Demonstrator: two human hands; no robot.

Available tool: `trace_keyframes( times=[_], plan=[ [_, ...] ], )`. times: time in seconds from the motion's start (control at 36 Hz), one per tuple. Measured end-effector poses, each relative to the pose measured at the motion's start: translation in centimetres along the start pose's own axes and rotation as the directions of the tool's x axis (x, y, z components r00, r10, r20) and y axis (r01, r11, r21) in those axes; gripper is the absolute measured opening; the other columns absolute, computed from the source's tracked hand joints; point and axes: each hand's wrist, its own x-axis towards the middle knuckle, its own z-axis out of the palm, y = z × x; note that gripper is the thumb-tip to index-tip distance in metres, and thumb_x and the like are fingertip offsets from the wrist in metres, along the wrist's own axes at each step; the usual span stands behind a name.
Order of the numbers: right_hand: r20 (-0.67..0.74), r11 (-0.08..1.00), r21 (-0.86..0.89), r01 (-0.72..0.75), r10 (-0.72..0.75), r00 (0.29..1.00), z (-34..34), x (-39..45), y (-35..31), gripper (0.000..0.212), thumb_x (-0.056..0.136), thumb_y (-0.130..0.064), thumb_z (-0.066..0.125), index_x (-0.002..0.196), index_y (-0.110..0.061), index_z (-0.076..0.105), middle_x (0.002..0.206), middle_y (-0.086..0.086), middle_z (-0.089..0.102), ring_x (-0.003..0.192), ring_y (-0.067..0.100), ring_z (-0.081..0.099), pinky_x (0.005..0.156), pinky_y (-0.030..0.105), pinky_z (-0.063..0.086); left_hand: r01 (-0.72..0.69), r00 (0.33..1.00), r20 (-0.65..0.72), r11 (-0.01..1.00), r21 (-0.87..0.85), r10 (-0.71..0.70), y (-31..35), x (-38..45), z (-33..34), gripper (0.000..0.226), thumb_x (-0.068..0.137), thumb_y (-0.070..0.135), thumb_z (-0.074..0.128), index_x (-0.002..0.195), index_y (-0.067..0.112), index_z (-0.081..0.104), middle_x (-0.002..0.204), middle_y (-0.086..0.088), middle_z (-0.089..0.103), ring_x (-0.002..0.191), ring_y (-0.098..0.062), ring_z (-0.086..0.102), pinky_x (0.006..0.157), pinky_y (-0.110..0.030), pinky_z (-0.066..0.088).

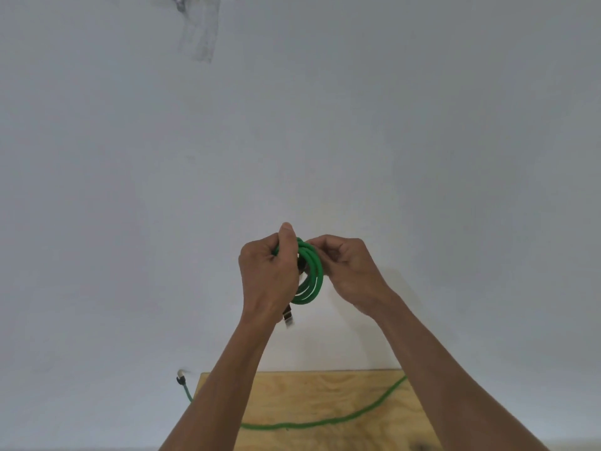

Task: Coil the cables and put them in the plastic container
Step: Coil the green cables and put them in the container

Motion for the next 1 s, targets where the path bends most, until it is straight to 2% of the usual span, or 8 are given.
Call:
trace_keyframes(
  times=[0.11,0.25,0.42,0.53,0.67,0.81,0.89,1.0],
  plan=[
    [0.030,0.980,0.178,-0.092,0.088,0.996,0.7,-0.3,0.6,0.019,0.099,-0.005,0.054,0.099,0.001,0.072,0.085,0.015,0.073,0.077,0.025,0.070,0.078,0.034,0.057,0.034,0.999,-0.028,0.999,0.005,-0.034,0.1,0.2,-0.2,0.058,0.102,0.026,0.051,0.056,-0.008,0.043,0.040,0.005,0.032,0.038,-0.010,0.032,0.045,-0.018,0.034],
    [0.134,0.926,0.314,-0.212,0.178,0.975,1.3,-0.7,0.6,0.022,0.101,-0.009,0.051,0.101,0.002,0.071,0.086,0.015,0.071,0.076,0.023,0.069,0.074,0.032,0.056,0.110,0.992,-0.058,0.993,0.039,-0.108,-0.4,0.4,-0.6,0.057,0.101,0.029,0.051,0.053,0.002,0.034,0.046,-0.002,0.030,0.044,-0.015,0.030,0.046,-0.027,0.034],
    [0.262,0.861,0.390,-0.327,0.237,0.935,1.4,-1.3,0.8,0.035,0.095,-0.025,0.050,0.112,-0.001,0.069,0.098,0.012,0.068,0.095,0.025,0.065,0.091,0.048,0.051,0.152,0.986,-0.069,0.987,0.046,-0.149,-1.4,0.1,-1.1,0.056,0.097,0.032,0.053,0.059,-0.008,0.039,0.053,-0.021,0.032,0.048,-0.020,0.034,0.050,-0.041,0.045],
    [0.315,0.890,0.310,-0.336,0.237,0.919,1.5,-1.5,0.7,0.032,0.087,-0.015,0.064,0.114,0.001,0.065,0.101,0.015,0.069,0.092,0.026,0.068,0.096,0.048,0.053,0.107,0.989,-0.115,0.986,0.128,-0.092,-1.5,-0.2,-1.3,0.060,0.098,0.036,0.055,0.060,-0.008,0.042,0.046,-0.007,0.034,0.042,-0.014,0.034,0.045,-0.022,0.035],
    [0.276,0.887,0.328,-0.325,0.239,0.931,1.5,-1.5,1.1,0.037,0.082,-0.005,0.070,0.116,0.008,0.063,0.102,0.021,0.068,0.088,0.029,0.069,0.088,0.040,0.055,0.085,0.995,-0.056,0.995,0.051,-0.082,-1.7,-0.1,-1.5,0.030,0.097,0.044,0.059,0.083,0.020,0.066,0.048,0.000,0.057,0.042,-0.013,0.050,0.049,-0.029,0.048],
    [0.277,0.861,0.369,-0.349,0.257,0.926,1.6,-2.1,1.2,0.019,0.089,-0.005,0.063,0.105,0.003,0.068,0.081,0.008,0.068,0.074,0.018,0.065,0.077,0.029,0.055,0.083,0.996,-0.033,0.996,0.045,-0.082,-2.2,-0.4,-1.5,0.061,0.095,0.047,0.061,0.062,-0.005,0.060,0.053,-0.020,0.049,0.044,-0.013,0.040,0.050,-0.023,0.042],
    [0.241,0.887,0.332,-0.322,0.250,0.938,2.1,-2.7,1.1,0.023,0.089,-0.011,0.067,0.106,0.004,0.067,0.082,0.010,0.067,0.071,0.017,0.065,0.078,0.029,0.054,0.125,0.992,-0.025,0.991,0.050,-0.123,-2.6,-0.5,-1.5,0.066,0.094,0.047,0.062,0.059,-0.008,0.055,0.043,-0.006,0.040,0.041,-0.012,0.037,0.046,-0.019,0.037],
    [0.213,0.934,0.171,-0.312,0.274,0.938,2.5,-3.2,1.1,0.024,0.085,0.000,0.070,0.108,0.004,0.065,0.090,0.023,0.067,0.071,0.023,0.067,0.077,0.036,0.055,0.146,0.989,-0.002,0.985,0.091,-0.147,-3.2,-0.9,-1.8,0.068,0.093,0.050,0.063,0.055,-0.005,0.052,0.040,0.002,0.033,0.041,-0.013,0.034,0.052,-0.032,0.041]
  ],
)
